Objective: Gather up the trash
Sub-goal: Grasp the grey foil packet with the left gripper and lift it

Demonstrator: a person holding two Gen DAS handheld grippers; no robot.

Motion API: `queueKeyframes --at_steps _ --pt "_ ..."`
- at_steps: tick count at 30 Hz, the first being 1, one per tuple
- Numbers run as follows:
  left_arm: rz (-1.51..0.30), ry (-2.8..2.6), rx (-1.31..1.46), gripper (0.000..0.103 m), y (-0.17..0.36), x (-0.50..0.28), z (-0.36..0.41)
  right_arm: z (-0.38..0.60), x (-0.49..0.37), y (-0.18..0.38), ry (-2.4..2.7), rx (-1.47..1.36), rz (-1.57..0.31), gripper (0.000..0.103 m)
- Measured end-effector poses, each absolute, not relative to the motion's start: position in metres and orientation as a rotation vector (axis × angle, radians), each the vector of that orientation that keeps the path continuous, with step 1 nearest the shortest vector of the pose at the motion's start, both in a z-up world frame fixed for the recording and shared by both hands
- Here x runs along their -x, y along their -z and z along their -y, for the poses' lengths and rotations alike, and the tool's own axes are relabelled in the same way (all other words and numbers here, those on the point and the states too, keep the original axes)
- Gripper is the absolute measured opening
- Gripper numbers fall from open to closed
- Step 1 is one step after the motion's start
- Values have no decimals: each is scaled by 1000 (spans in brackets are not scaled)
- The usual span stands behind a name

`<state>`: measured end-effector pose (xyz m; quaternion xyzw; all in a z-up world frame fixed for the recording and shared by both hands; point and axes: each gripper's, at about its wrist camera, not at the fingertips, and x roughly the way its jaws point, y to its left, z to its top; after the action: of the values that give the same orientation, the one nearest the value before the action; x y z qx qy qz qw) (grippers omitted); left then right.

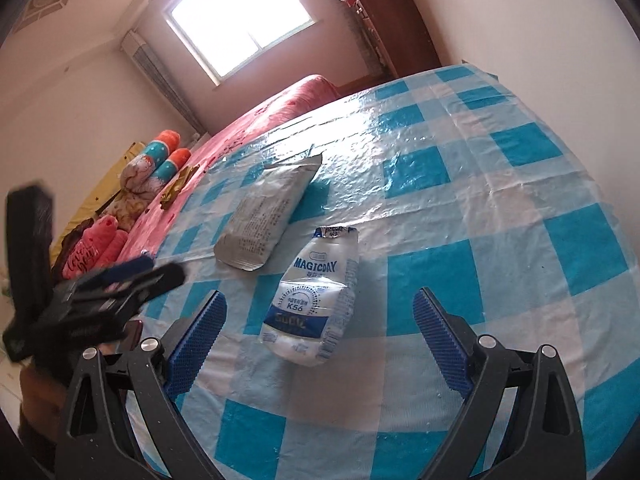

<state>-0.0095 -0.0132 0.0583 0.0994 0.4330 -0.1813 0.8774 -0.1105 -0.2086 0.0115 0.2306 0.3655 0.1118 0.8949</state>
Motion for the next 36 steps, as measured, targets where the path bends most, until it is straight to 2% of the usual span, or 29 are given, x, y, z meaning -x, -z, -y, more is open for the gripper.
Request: queueKeyframes --at_steps 10,26,31,32,36 --pt "-1001 406 -214 92 -34 -55 41 201 97 -4 -270 -446 -797 93" --pt "-1033 373 -222 92 -11 -82 50 194 87 -2 -289 -384 -820 93" --pt "-999 341 -238 81 -11 -78 53 193 83 -2 -280 -360 -823 93" --pt "-994 341 -232 80 -11 -77 52 193 83 -2 -275 -352 -824 89" --pt "-983 329 -214 79 -12 -71 45 187 80 -3 -252 -310 -833 87"
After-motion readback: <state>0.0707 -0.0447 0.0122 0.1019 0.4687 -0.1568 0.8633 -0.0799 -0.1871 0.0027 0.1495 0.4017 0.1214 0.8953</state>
